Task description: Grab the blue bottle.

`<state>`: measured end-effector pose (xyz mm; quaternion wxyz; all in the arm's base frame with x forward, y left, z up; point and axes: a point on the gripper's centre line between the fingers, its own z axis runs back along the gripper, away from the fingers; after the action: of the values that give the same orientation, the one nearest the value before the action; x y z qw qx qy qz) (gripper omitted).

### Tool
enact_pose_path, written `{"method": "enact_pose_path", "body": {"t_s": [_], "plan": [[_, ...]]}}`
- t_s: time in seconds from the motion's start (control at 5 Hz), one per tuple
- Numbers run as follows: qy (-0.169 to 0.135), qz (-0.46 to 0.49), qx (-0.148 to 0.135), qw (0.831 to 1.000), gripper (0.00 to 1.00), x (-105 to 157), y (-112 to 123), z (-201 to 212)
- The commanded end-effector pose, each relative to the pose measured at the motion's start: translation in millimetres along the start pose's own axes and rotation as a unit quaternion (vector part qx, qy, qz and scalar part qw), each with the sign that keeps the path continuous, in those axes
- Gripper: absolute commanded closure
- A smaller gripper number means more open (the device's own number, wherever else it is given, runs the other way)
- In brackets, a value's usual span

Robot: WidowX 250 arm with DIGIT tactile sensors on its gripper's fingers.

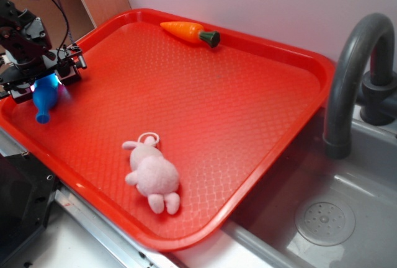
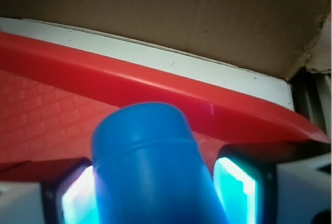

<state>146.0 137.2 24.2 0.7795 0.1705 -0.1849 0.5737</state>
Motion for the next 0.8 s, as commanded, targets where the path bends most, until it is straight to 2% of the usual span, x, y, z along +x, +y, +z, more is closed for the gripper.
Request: {"method": "enact_pose_path", "body": {"t_s": [0.0, 0.2, 0.4, 0.6], "plan": [[0.006, 0.020, -0.042, 0.999, 1.00, 22.5, -5.7, 23.7], [0.041, 0.023, -0.069, 0.997, 1.00, 40.9, -19.1, 43.8], [0.068, -0.034, -0.132, 0.988, 1.00, 45.9, -51.0, 96.5], [0.126, -0.132, -0.209, 0.961, 1.00, 38.0, -68.6, 144.4]]}}
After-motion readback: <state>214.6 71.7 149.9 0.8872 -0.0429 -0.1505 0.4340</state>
